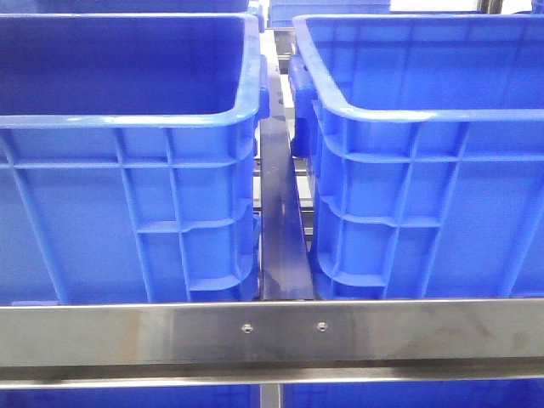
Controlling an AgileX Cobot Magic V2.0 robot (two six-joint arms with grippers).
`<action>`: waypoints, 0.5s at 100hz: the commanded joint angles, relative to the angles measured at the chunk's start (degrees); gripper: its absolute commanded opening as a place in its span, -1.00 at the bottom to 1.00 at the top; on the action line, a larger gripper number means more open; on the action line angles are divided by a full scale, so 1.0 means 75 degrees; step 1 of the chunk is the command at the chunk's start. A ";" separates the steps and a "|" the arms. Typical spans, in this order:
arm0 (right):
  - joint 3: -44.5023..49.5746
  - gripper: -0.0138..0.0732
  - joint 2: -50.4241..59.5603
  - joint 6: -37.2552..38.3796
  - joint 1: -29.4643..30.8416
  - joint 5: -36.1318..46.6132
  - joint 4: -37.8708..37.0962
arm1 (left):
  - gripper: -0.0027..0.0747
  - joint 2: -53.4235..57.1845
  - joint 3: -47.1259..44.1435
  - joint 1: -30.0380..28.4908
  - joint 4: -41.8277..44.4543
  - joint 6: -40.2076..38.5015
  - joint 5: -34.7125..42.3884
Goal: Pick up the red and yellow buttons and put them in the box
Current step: 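Lower the left gripper into the crate of buttons toward a yellow button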
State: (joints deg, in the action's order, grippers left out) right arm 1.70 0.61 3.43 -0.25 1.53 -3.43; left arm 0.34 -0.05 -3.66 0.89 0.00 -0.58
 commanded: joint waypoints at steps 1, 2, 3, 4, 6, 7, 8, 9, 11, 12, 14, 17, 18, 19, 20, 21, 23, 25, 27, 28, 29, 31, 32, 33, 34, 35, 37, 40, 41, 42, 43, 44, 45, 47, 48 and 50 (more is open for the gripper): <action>-0.0133 -0.81 0.0178 0.0007 0.0023 0.0634 -0.0093 | -0.98 0.0234 -0.0407 -0.0026 -0.0066 -0.0050 0.0653; -0.0133 -0.81 0.0178 0.0007 0.0023 0.0634 -0.0093 | -0.98 0.0234 -0.0407 -0.0026 -0.0066 -0.0050 0.0653; -0.0133 -0.81 0.0178 0.0007 0.0023 0.0634 -0.0093 | -0.98 0.0234 -0.0407 -0.0026 -0.0066 -0.0050 0.0653; -0.0133 -0.81 0.0178 0.0007 0.0023 0.0634 -0.0093 | -0.98 0.0234 -0.0407 -0.0026 -0.0066 -0.0050 0.0653; -0.0133 -0.81 0.0178 0.0007 0.0023 0.0634 -0.0093 | -0.98 0.0234 -0.0407 -0.0026 -0.0066 -0.0050 0.0653; -0.0133 -0.81 0.0178 0.0007 0.0023 0.0634 -0.0093 | -0.98 0.0234 -0.0407 -0.0026 -0.0066 -0.0050 0.0653; -0.0133 -0.81 0.0178 0.0007 0.0023 0.0634 -0.0093 | -0.98 0.0234 -0.0407 -0.0026 -0.0066 -0.0050 0.0653; -0.0133 -0.81 0.0178 0.0007 0.0023 0.0634 -0.0093 | -0.98 0.0234 -0.0407 -0.0026 -0.0066 -0.0050 0.0653; -0.0133 -0.81 0.0178 0.0007 0.0023 0.0634 -0.0093 | -0.98 0.0234 -0.0393 -0.0026 -0.0066 -0.0050 0.0653; -0.0133 -0.81 0.0178 0.0007 0.0023 0.0634 -0.0093 | -0.98 0.0234 -0.0393 -0.0026 -0.0066 -0.0050 0.0653; -0.0133 -0.81 0.0178 0.0007 0.0023 0.0634 -0.0093 | -0.98 0.0234 -0.0393 -0.0026 -0.0066 -0.0050 0.0653; -0.0133 -0.81 0.0178 0.0007 0.0023 0.0634 -0.0093 | -0.98 0.0234 -0.0374 -0.0026 -0.0066 -0.0050 0.0653; -0.0133 -0.81 0.0178 0.0007 0.0023 0.0634 -0.0093 | -0.98 0.0234 -0.0360 -0.0026 -0.0066 -0.0050 0.0653; -0.0133 -0.81 0.0178 0.0007 0.0023 0.0634 -0.0093 | -0.98 0.0234 -0.0362 -0.0026 -0.0066 -0.0050 0.0653; -0.0133 -0.81 0.0178 0.0007 0.0023 0.0634 -0.0093 | -0.98 0.0234 -0.0357 -0.0026 -0.0066 -0.0050 0.0653; -0.0133 -0.81 0.0178 0.0007 0.0023 0.0634 -0.0093 | -0.98 0.0234 -0.0344 -0.0026 -0.0066 -0.0050 0.0653; -0.0133 -0.81 0.0178 0.0007 0.0023 0.0634 -0.0093 | -0.98 0.0234 -0.0328 -0.0026 -0.0066 -0.0050 0.0639; -0.0133 -0.81 0.0178 0.0007 0.0023 0.0634 -0.0093 | -0.98 0.0234 -0.0317 -0.0026 -0.0066 -0.0050 0.0639; -0.0133 -0.81 0.0178 0.0007 0.0023 0.0634 -0.0093 | -0.98 0.0234 -0.0317 -0.0026 -0.0066 -0.0050 0.0639; -0.0133 -0.81 0.0178 0.0007 0.0023 0.0634 -0.0093 | -0.98 0.0234 -0.0296 -0.0026 -0.0066 -0.0050 0.0639; -0.0133 -0.81 0.0178 0.0007 0.0023 0.0634 -0.0093 | -0.98 0.0234 -0.0298 -0.0026 -0.0066 -0.0050 0.0639; -0.0133 -0.81 0.0178 0.0007 0.0023 0.0634 -0.0093 | -0.98 0.0234 -0.0280 -0.0026 -0.0066 -0.0050 0.0623; -0.0133 -0.81 0.0178 0.0007 0.0023 0.0634 -0.0093 | -0.98 0.0234 -0.0280 -0.0026 -0.0066 -0.0050 0.0623; -0.0133 -0.81 0.0178 0.0007 0.0023 0.0634 -0.0093 | -0.98 0.0234 -0.0256 -0.0026 -0.0066 -0.0050 0.0585; -0.0133 -0.81 0.0178 0.0007 0.0023 0.0634 -0.0093 | -0.98 0.0234 -0.0236 -0.0026 -0.0066 -0.0050 0.0565; -0.0133 -0.81 0.0178 0.0007 0.0023 0.0634 -0.0093 | -0.98 0.0234 -0.0205 -0.0026 -0.0066 -0.0050 0.0535; -0.0133 -0.81 0.0178 0.0007 0.0023 0.0634 -0.0093 | -0.98 0.0234 -0.0141 -0.0026 -0.0066 -0.0050 0.0431; -0.0133 -0.81 0.0178 0.0007 0.0023 0.0634 -0.0093 | -0.98 0.0234 -0.0026 -0.0026 -0.0066 -0.0050 0.0271; -0.0133 -0.81 0.0178 0.0007 0.0023 0.0634 -0.0093 | -0.98 0.0234 0.0006 -0.0026 -0.0066 -0.0050 0.0170; -0.0133 -0.81 0.0178 0.0007 0.0023 0.0634 -0.0093 | -0.98 0.0234 0.0078 -0.0026 -0.0066 -0.0050 0.0118; -0.0133 -0.81 0.0178 0.0007 0.0023 0.0634 -0.0093 | -0.98 0.0234 0.0115 -0.0026 -0.0066 -0.0050 0.0010; -0.0133 -0.81 0.0178 0.0007 0.0023 0.0634 -0.0093 | -0.98 0.0234 0.0189 -0.0026 -0.0066 -0.0050 -0.0049; -0.0133 -0.81 0.0178 0.0007 0.0023 0.0634 -0.0093 | -0.98 0.0234 0.0229 -0.0026 -0.0066 -0.0050 -0.0169; -0.0133 -0.81 0.0178 0.0007 0.0023 0.0634 -0.0093 | -0.98 0.0234 0.0348 -0.0026 -0.0051 -0.0050 -0.0348; -0.0133 -0.81 0.0178 0.0007 0.0023 0.0634 -0.0093 | -0.98 0.0234 0.0386 -0.0026 -0.0051 -0.0050 -0.0408; -0.0133 -0.81 0.0178 0.0007 0.0023 0.0634 -0.0093 | -0.98 0.0234 0.0502 -0.0026 -0.0051 -0.0050 -0.0578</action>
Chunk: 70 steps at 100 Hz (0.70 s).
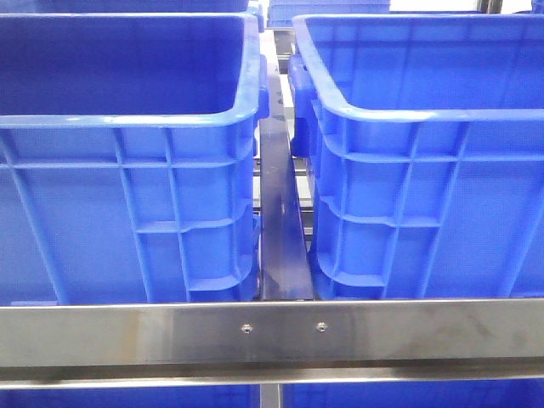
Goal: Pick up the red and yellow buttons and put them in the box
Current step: 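Lower the left gripper into the crate of buttons toward a yellow button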
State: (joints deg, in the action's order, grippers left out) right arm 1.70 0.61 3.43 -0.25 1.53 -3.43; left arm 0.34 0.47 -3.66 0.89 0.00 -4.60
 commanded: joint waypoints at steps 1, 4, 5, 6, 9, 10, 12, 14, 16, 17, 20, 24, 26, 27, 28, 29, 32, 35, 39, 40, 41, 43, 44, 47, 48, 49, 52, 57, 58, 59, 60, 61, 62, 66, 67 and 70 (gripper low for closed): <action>-0.0133 -0.81 0.0178 0.0007 0.0023 0.0634 -0.0093 | -0.98 0.0234 0.0510 -0.0026 -0.0037 -0.0050 -0.0098; -0.0133 -0.81 0.0178 0.0007 0.0023 0.0634 -0.0093 | -0.98 0.0234 0.0661 -0.0026 -0.0037 -0.0050 -0.0343; -0.0133 -0.81 0.0178 0.0007 0.0023 0.0634 -0.0093 | -0.98 0.0234 0.0699 -0.0026 -0.0037 -0.0050 -0.0388; -0.0133 -0.81 0.0178 0.0007 0.0023 0.0634 -0.0093 | -0.98 0.0227 0.0772 -0.0026 -0.0037 -0.0050 -0.0437; -0.0133 -0.81 0.0178 0.0007 0.0023 0.0634 -0.0093 | -0.98 0.0195 0.0920 -0.0026 -0.0037 -0.0050 -0.0640; -0.0133 -0.81 0.0178 0.0007 0.0023 0.0634 -0.0093 | -0.98 0.0193 0.0959 -0.0026 -0.0037 -0.0050 -0.0675; -0.0133 -0.81 0.0178 0.0007 0.0023 0.0634 -0.0093 | -0.98 0.0180 0.1071 -0.0026 -0.0037 -0.0050 -0.0773; -0.0133 -0.81 0.0178 0.0007 0.0023 0.0634 -0.0093 | -0.98 0.0144 0.1180 -0.0026 -0.0037 -0.0050 -0.0847; -0.0133 -0.81 0.0178 0.0007 0.0023 0.0634 -0.0093 | -0.98 0.0121 0.1284 -0.0026 -0.0037 -0.0050 -0.0887; -0.0133 -0.81 0.0178 0.0007 0.0023 0.0634 -0.0093 | -0.98 0.0097 0.1317 -0.0026 -0.0037 -0.0050 -0.0889; -0.0133 -0.81 0.0178 0.0007 0.0023 0.0634 -0.0093 | -0.98 0.0022 0.1472 -0.0026 -0.0037 -0.0050 -0.0920; -0.0133 -0.81 0.0178 0.0007 0.0023 0.0634 -0.0093 | -0.98 -0.0069 0.1669 -0.0026 -0.0037 -0.0050 -0.1006; -0.0133 -0.81 0.0178 0.0007 0.0023 0.0634 -0.0093 | -0.98 -0.0134 0.1740 -0.0026 -0.0037 -0.0050 -0.1073; -0.0133 -0.81 0.0178 0.0007 0.0023 0.0634 -0.0093 | -0.98 -0.0184 0.1806 -0.0026 -0.0037 -0.0050 -0.1100; -0.0133 -0.81 0.0178 0.0007 0.0023 0.0634 -0.0093 | -0.98 -0.0210 0.1841 -0.0026 -0.0037 -0.0050 -0.1145; -0.0133 -0.81 0.0178 0.0007 0.0023 0.0634 -0.0093 | -0.98 -0.0234 0.1915 -0.0026 -0.0037 -0.0050 -0.1169; -0.0133 -0.81 0.0178 0.0007 0.0023 0.0634 -0.0093 | -0.98 -0.0384 0.2101 -0.0026 -0.0037 -0.0050 -0.1348; -0.0133 -0.81 0.0178 0.0007 0.0023 0.0634 -0.0093 | -0.98 -0.0529 0.2219 -0.0026 -0.0037 -0.0050 -0.1506; -0.0133 -0.81 0.0178 0.0007 0.0023 0.0634 -0.0093 | -0.98 -0.0786 0.2461 -0.0026 -0.0037 -0.0050 -0.1756; -0.0133 -0.81 0.0178 0.0007 0.0023 0.0634 -0.0093 | -0.98 -0.0834 0.2503 -0.0026 -0.0037 -0.0050 -0.1804; -0.0133 -0.81 0.0178 0.0007 0.0023 0.0634 -0.0093 | -0.98 -0.0931 0.2590 -0.0026 -0.0037 -0.0050 -0.1849; -0.0133 -0.81 0.0178 0.0007 0.0023 0.0634 -0.0093 | -0.98 -0.1032 0.2722 -0.0026 -0.0037 -0.0050 -0.1985; -0.0133 -0.81 0.0178 0.0007 0.0023 0.0634 -0.0093 | -0.98 -0.1137 0.2768 -0.0026 -0.0037 -0.0050 -0.2080; -0.0133 -0.81 0.0178 0.0007 0.0023 0.0634 -0.0093 | -0.98 -0.1352 0.2956 -0.0026 -0.0037 -0.0050 -0.2269; -0.0133 -0.81 0.0178 0.0007 0.0023 0.0634 -0.0093 | -0.98 -0.1464 0.3049 -0.0026 -0.0037 -0.0050 -0.2314; -0.0133 -0.81 0.0178 0.0007 0.0023 0.0634 -0.0093 | -0.98 -0.1519 0.3096 -0.0026 -0.0037 -0.0050 -0.2398; -0.0133 -0.81 0.0178 0.0007 0.0023 0.0634 -0.0093 | -0.98 -0.1753 0.3277 -0.0026 -0.0037 -0.0050 -0.2525; -0.0133 -0.81 0.0178 0.0007 0.0023 0.0634 -0.0093 | -0.98 -0.2183 0.3636 -0.0026 -0.0037 -0.0050 -0.2734; -0.0133 -0.81 0.0178 0.0007 0.0023 0.0634 -0.0093 | -0.98 -0.2305 0.3680 -0.0026 -0.0037 -0.0050 -0.2799; -0.0133 -0.81 0.0178 0.0007 0.0023 0.0634 -0.0093 | -0.98 -0.2368 0.3725 -0.0026 -0.0037 -0.0050 -0.2832; -0.0133 -0.81 0.0178 0.0007 0.0023 0.0634 -0.0093 | -0.98 -0.2496 0.3810 -0.0026 -0.0037 -0.0050 -0.2886; -0.0133 -0.81 0.0178 0.0007 0.0023 0.0634 -0.0093 | -0.97 -0.2561 0.3852 -0.0026 -0.0037 -0.0050 -0.2909; -0.0133 -0.81 0.0178 0.0007 0.0023 0.0634 -0.0093 | -0.97 -0.2691 0.3934 -0.0026 -0.0037 -0.0050 -0.2937; -0.0133 -0.81 0.0178 0.0007 0.0023 0.0634 -0.0093 | -0.92 -0.3008 0.4142 -0.0026 -0.0037 -0.0050 -0.3085; -0.0133 -0.81 0.0178 0.0007 0.0023 0.0634 -0.0093 | -0.90 -0.3135 0.4217 -0.0026 -0.0037 -0.0050 -0.3115; -0.0133 -0.81 0.0178 0.0007 0.0023 0.0634 -0.0093 | -0.83 -0.3384 0.4354 -0.0026 -0.0051 -0.0050 -0.3124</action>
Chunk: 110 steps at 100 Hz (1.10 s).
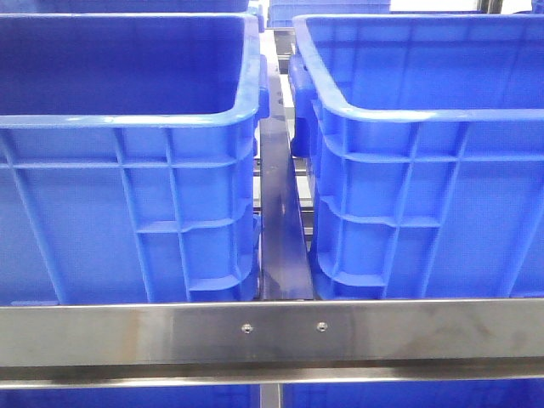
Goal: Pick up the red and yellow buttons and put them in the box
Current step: 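Lower the left gripper into the crate of buttons toward a yellow button, then grasp the yellow-capped button with the left gripper and lift it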
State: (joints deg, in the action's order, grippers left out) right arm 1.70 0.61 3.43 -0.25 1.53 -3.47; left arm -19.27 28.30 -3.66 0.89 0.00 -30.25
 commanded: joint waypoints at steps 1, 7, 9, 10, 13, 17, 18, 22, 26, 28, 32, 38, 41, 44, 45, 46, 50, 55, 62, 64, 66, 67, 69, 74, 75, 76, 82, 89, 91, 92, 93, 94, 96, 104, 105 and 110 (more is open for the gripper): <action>-0.0133 -0.81 0.0178 0.0007 0.0023 0.0634 -0.0088 | -0.79 -0.0828 0.0708 -0.0026 -0.0051 -0.0050 0.0297; -0.0133 -0.81 0.0178 0.0007 0.0023 0.0634 -0.0088 | -0.55 -0.1338 0.0943 -0.0026 -0.0051 -0.0050 0.0390; -0.0133 -0.81 0.0178 0.0007 0.0023 0.0634 -0.0088 | -0.45 -0.1498 0.1025 -0.0026 -0.0051 -0.0050 0.0432; -0.0133 -0.81 0.0178 0.0007 0.0023 0.0634 -0.0088 | -0.37 -0.1550 0.1084 -0.0026 -0.0051 -0.0050 0.0449; -0.0133 -0.81 0.0178 0.0007 0.0023 0.0634 -0.0088 | -0.21 -0.1750 0.1192 -0.0026 -0.0051 -0.0050 0.0512; -0.0133 -0.81 0.0178 0.0007 0.0023 0.0634 -0.0088 | 0.03 -0.2039 0.1324 -0.0026 -0.0051 -0.0050 0.0660; -0.0133 -0.81 0.0178 0.0007 0.0023 0.0634 -0.0088 | 0.07 -0.2131 0.1344 -0.0026 -0.0051 -0.0050 0.0713; -0.0133 -0.81 0.0178 0.0007 0.0023 0.0634 -0.0088 | 0.28 -0.2361 0.1441 -0.0026 -0.0051 -0.0050 0.0842; -0.0133 -0.81 0.0178 0.0007 0.0023 0.0634 -0.0088 | 0.42 -0.2632 0.1524 -0.0026 -0.0051 -0.0050 0.0958; -0.0133 -0.81 0.0178 0.0007 0.0023 0.0634 -0.0088 | 0.47 -0.2775 0.1573 -0.0026 -0.0051 -0.0050 0.0999; -0.0133 -0.81 0.0178 0.0007 0.0023 0.0634 -0.0088 | 0.53 -0.3062 0.1686 -0.0026 -0.0051 -0.0050 0.1015; -0.0133 -0.81 0.0178 0.0007 0.0023 0.0634 -0.0088 | 0.54 -0.3478 0.1877 -0.0026 -0.0051 0.0000 0.0999; -0.0133 -0.81 0.0178 0.0007 0.0023 0.0634 -0.0088 | 0.54 -0.3687 0.1968 -0.0012 -0.0063 0.0000 0.0969; -0.0133 -0.81 0.0178 0.0007 0.0023 0.0634 -0.0088 | 0.54 -0.3926 0.2069 0.0030 -0.0068 0.0000 0.0891; -0.0133 -0.81 0.0178 0.0007 0.0023 0.0634 -0.0088 | 0.54 -0.3975 0.2122 0.0032 -0.0119 0.0000 0.0876; -0.0133 -0.81 0.0178 0.0007 0.0023 0.0634 -0.0088 | 0.54 -0.4079 0.2150 0.0078 -0.0119 0.0000 0.0840; -0.0133 -0.81 0.0178 0.0007 0.0023 0.0634 -0.0088 | 0.54 -0.4349 0.2325 0.0201 -0.0119 0.0000 0.0742; -0.0133 -0.81 0.0178 0.0007 0.0023 0.0634 -0.0088 | 0.54 -0.4734 0.2556 0.0398 -0.0119 0.0000 0.0567; -0.0133 -0.81 0.0178 0.0007 0.0023 0.0634 -0.0088 | 0.53 -0.5268 0.2905 0.0705 -0.0119 -0.0050 0.0355; -0.0133 -0.81 0.0178 0.0007 0.0023 0.0634 -0.0088 | 0.53 -0.5429 0.3016 0.0787 -0.0119 -0.0050 0.0273; -0.0133 -0.81 0.0178 0.0007 0.0023 0.0634 -0.0088 | 0.53 -0.5588 0.3129 0.0840 -0.0119 -0.0050 0.0192; -0.0133 -0.81 0.0178 0.0007 0.0023 0.0634 -0.0088 | 0.53 -0.5693 0.3166 0.0887 -0.0119 -0.0050 0.0147; -0.0133 -0.81 0.0178 0.0007 0.0023 0.0634 -0.0088 | 0.53 -0.5800 0.3273 0.0946 -0.0119 -0.0050 0.0113; -0.0133 -0.81 0.0178 0.0007 0.0023 0.0634 -0.0088 | 0.53 -0.6227 0.3521 0.1038 -0.0119 -0.0050 -0.0002; -0.0133 -0.81 0.0178 0.0007 0.0023 0.0634 -0.0088 | 0.53 -0.6281 0.3556 0.1056 -0.0119 -0.0050 -0.0022; -0.0133 -0.81 0.0178 0.0007 0.0023 0.0634 -0.0088 | 0.53 -0.6334 0.3633 0.1070 -0.0119 -0.0066 -0.0039; -0.0133 -0.81 0.0178 0.0007 0.0023 0.0634 -0.0088 | 0.53 -0.6831 0.3934 0.1072 -0.0119 -0.0105 -0.0277; -0.0133 -0.81 0.0178 0.0007 0.0023 0.0634 -0.0088 | 0.53 -0.7380 0.4297 0.1072 -0.0119 -0.0120 -0.0621; -0.0133 -0.81 0.0178 0.0007 0.0023 0.0634 -0.0088 | 0.53 -0.7545 0.4406 0.1072 -0.0119 -0.0120 -0.0730; -0.0133 -0.81 0.0178 0.0007 0.0023 0.0634 -0.0088 | 0.53 -0.7601 0.4479 0.1072 -0.0119 -0.0120 -0.0766; -0.0133 -0.81 0.0178 0.0007 0.0023 0.0634 -0.0088 | 0.53 -0.7708 0.4515 0.1072 -0.0119 -0.0120 -0.0832; -0.0133 -0.81 0.0178 0.0007 0.0023 0.0634 -0.0088 | 0.53 -0.7761 0.4591 0.1072 -0.0119 -0.0120 -0.0862; -0.0133 -0.81 0.0178 0.0007 0.0023 0.0634 -0.0088 | 0.53 -0.7922 0.4662 0.1072 -0.0119 -0.0120 -0.0939; -0.0133 -0.81 0.0178 0.0007 0.0023 0.0634 -0.0088 | 0.53 -0.8472 0.5071 0.1072 -0.0119 -0.0120 -0.1154; -0.0133 -0.81 0.0178 0.0007 0.0023 0.0634 -0.0088 | 0.53 -0.8569 0.5102 0.1072 -0.0119 -0.0120 -0.1184; -0.0133 -0.81 0.0178 0.0007 0.0023 0.0634 -0.0088 | 0.53 -0.8876 0.5303 0.1072 -0.0191 -0.0133 -0.1281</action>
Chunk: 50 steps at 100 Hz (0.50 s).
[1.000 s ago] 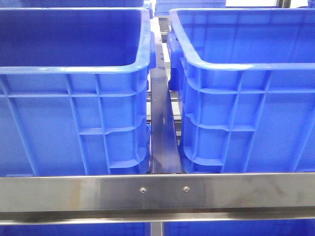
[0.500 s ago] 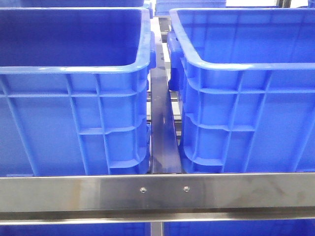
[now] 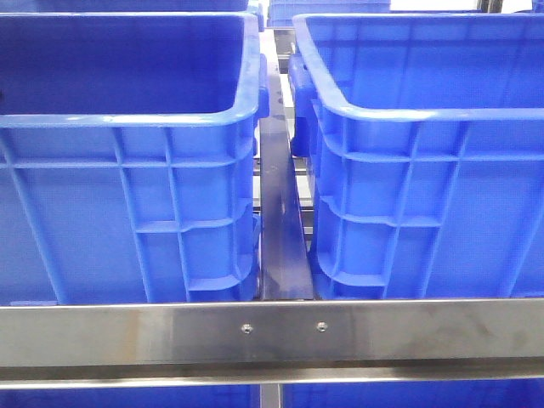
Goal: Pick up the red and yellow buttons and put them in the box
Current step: 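Grasp the yellow-capped button with the left gripper and lift it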
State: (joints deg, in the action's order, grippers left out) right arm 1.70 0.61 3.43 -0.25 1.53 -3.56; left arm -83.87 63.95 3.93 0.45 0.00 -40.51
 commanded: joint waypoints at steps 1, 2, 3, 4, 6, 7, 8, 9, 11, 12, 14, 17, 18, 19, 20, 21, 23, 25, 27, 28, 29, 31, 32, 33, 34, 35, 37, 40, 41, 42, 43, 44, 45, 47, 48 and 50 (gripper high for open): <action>-0.0133 -0.81 0.0178 0.0007 0.0023 0.0634 -0.0076 | 0.53 -0.0302 0.0607 0.0060 -0.0151 -0.0133 0.0072; -0.0133 -0.81 0.0178 0.0007 0.0023 0.0634 -0.0076 | 0.53 -0.0424 0.0657 0.0060 -0.0211 -0.0133 0.0034; -0.0133 -0.81 0.0178 0.0007 0.0023 0.0634 -0.0076 | 0.53 -0.0424 0.0685 0.0060 -0.0211 -0.0133 0.0034; -0.0133 -0.81 0.0178 0.0007 0.0023 0.0634 -0.0076 | 0.53 -0.0503 0.0713 0.0060 -0.0252 -0.0133 0.0013; -0.0133 -0.81 0.0178 0.0007 0.0023 0.0634 -0.0076 | 0.53 -0.0619 0.0792 0.0060 -0.0313 -0.0133 -0.0033; -0.0133 -0.81 0.0178 0.0007 0.0023 0.0634 -0.0076 | 0.53 -0.0656 0.0818 0.0060 -0.0333 -0.0133 -0.0043; -0.0133 -0.81 0.0178 0.0007 0.0023 0.0634 -0.0076 | 0.53 -0.0730 0.0898 0.0060 -0.0369 -0.0133 -0.0060; -0.0133 -0.81 0.0178 0.0007 0.0023 0.0634 -0.0076 | 0.53 -0.0765 0.0898 0.0060 -0.0388 -0.0133 -0.0081; -0.0133 -0.81 0.0178 0.0007 0.0023 0.0634 -0.0076 | 0.53 -0.0872 0.0969 0.0060 -0.0410 -0.0133 -0.0099; -0.0133 -0.81 0.0178 0.0007 0.0023 0.0634 -0.0076 | 0.53 -0.0903 0.1017 0.0060 -0.0410 -0.0133 -0.0114; -0.0133 -0.81 0.0178 0.0007 0.0023 0.0634 -0.0076 | 0.53 -0.1004 0.1058 0.0060 -0.0410 -0.0133 -0.0130; -0.0133 -0.81 0.0178 0.0007 0.0023 0.0634 -0.0076 | 0.53 -0.1127 0.1157 0.0060 -0.0410 -0.0133 -0.0130; -0.0133 -0.81 0.0178 0.0007 0.0023 0.0634 -0.0076 | 0.53 -0.1187 0.1174 0.0060 -0.0410 -0.0133 -0.0143; -0.0133 -0.81 0.0178 0.0007 0.0023 0.0634 -0.0076 | 0.53 -0.1213 0.1206 0.0060 -0.0410 -0.0133 -0.0132; -0.0133 -0.81 0.0178 0.0007 0.0023 0.0634 -0.0076 | 0.53 -0.1269 0.1233 0.0060 -0.0410 -0.0133 -0.0132; -0.0133 -0.81 0.0178 0.0007 0.0023 0.0634 -0.0076 | 0.53 -0.1296 0.1223 0.0060 -0.0410 -0.0133 -0.0132; -0.0133 -0.81 0.0178 0.0007 0.0023 0.0634 -0.0076 | 0.53 -0.1369 0.1270 0.0060 -0.0410 -0.0133 -0.0132; -0.0133 -0.81 0.0178 0.0007 0.0023 0.0634 -0.0076 | 0.53 -0.1442 0.1289 0.0060 -0.0410 -0.0133 -0.0132; -0.0133 -0.81 0.0178 0.0007 0.0023 0.0634 -0.0076 | 0.53 -0.1504 0.1313 0.0060 -0.0410 -0.0133 -0.0132; -0.0133 -0.81 0.0178 0.0007 0.0023 0.0634 -0.0076 | 0.53 -0.1525 0.1333 0.0060 -0.0410 -0.0133 -0.0132; -0.0133 -0.81 0.0178 0.0007 0.0023 0.0634 -0.0076 | 0.53 -0.1546 0.1347 0.0060 -0.0410 -0.0133 -0.0132; -0.0133 -0.81 0.0178 0.0007 0.0023 0.0634 -0.0076 | 0.53 -0.1606 0.1363 0.0060 -0.0410 -0.0133 -0.0132; -0.0133 -0.81 0.0178 0.0007 0.0023 0.0634 -0.0076 | 0.53 -0.1644 0.1363 0.0060 -0.0410 -0.0133 -0.0147; -0.0133 -0.81 0.0178 0.0007 0.0023 0.0634 -0.0076 | 0.53 -0.1660 0.1378 0.0060 -0.0410 -0.0133 -0.0147; -0.0133 -0.81 0.0178 0.0007 0.0023 0.0634 -0.0076 | 0.53 -0.1673 0.1378 0.0060 -0.0410 -0.0133 -0.0147; -0.0133 -0.81 0.0178 0.0007 0.0023 0.0634 -0.0076 | 0.53 -0.1707 0.1378 0.0060 -0.0410 -0.0133 -0.0147; -0.0133 -0.81 0.0178 0.0007 0.0023 0.0634 -0.0076 | 0.53 -0.1753 0.1378 0.0060 -0.0410 -0.0133 -0.0147; -0.0133 -0.81 0.0178 0.0007 0.0023 0.0634 -0.0076 | 0.53 -0.1799 0.1378 0.0060 -0.0410 -0.0133 -0.0147; -0.0133 -0.81 0.0178 0.0007 0.0023 0.0634 -0.0076 | 0.53 -0.1797 0.1378 0.0060 -0.0410 -0.0133 -0.0147; -0.0133 -0.81 0.0178 0.0007 0.0023 0.0634 -0.0076 | 0.53 -0.1821 0.1378 0.0060 -0.0410 -0.0133 -0.0128; -0.0133 -0.81 0.0178 0.0007 0.0023 0.0634 -0.0076 | 0.53 -0.1845 0.1378 0.0060 -0.0410 -0.0133 -0.0127; -0.0133 -0.81 0.0178 0.0007 0.0023 0.0634 -0.0076 | 0.53 -0.1863 0.1378 0.0060 -0.0410 -0.0133 -0.0127; -0.0133 -0.81 0.0178 0.0007 0.0023 0.0634 -0.0076 | 0.53 -0.1861 0.1378 0.0060 -0.0410 -0.0133 -0.0127; -0.0133 -0.81 0.0178 0.0007 0.0023 0.0634 -0.0076 | 0.53 -0.1879 0.1378 0.0060 -0.0396 -0.0133 -0.0127; -0.0133 -0.81 0.0178 0.0007 0.0023 0.0634 -0.0076 | 0.53 -0.1900 0.1378 0.0060 -0.0396 -0.0133 -0.0127; -0.0133 -0.81 0.0178 0.0007 0.0023 0.0634 -0.0076 | 0.52 -0.1901 0.1378 0.0060 -0.0396 -0.0133 -0.0127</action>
State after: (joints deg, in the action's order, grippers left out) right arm 1.70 0.61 3.43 -0.25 1.53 -3.56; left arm -100.14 72.52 3.93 -1.90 -0.31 -43.09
